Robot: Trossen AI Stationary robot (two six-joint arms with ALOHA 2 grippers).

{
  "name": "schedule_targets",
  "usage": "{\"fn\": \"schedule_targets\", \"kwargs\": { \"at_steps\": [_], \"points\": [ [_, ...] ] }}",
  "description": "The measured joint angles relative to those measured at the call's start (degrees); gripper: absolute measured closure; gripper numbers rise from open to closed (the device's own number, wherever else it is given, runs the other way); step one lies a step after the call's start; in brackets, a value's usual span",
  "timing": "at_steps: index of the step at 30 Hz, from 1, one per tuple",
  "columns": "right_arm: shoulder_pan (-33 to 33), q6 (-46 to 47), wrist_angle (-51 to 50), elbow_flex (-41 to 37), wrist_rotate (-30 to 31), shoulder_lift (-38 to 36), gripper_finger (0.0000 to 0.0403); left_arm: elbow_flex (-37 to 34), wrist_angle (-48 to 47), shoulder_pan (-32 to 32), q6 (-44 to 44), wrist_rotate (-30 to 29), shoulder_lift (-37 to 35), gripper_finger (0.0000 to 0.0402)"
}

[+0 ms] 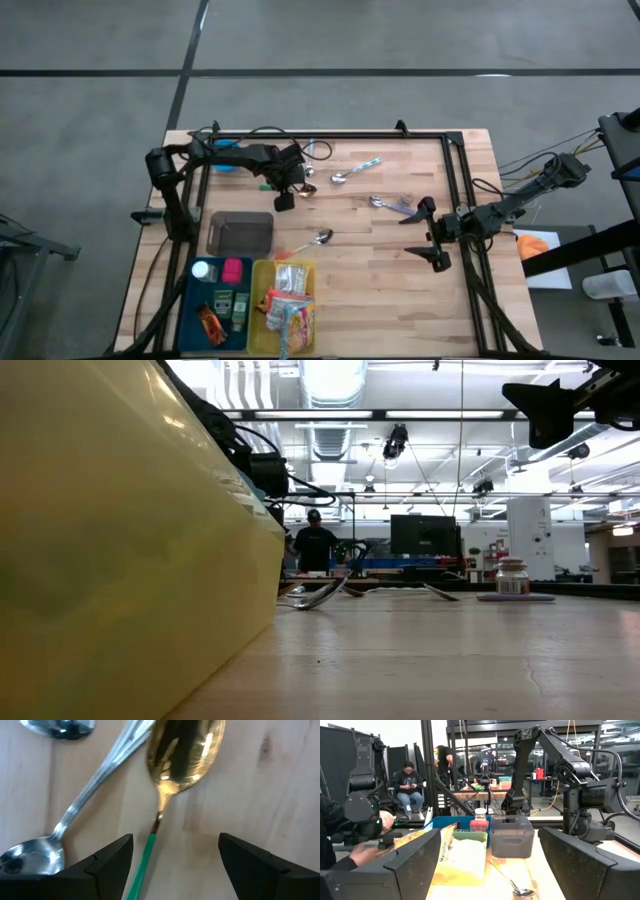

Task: Pick & Place Food Item
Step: Put the green spoon into the gray bin

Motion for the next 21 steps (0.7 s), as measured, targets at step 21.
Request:
{"fn": "schedule_targets", "kwargs": {
  "at_steps": [21],
  "points": [
    [0.0, 0.0, 0.0, 0.0, 0.0, 0.0, 0.0064, 0.0, 1.1, -0.3, 3.7, -1.8, 0.0, 0.0252]
  ]
}}
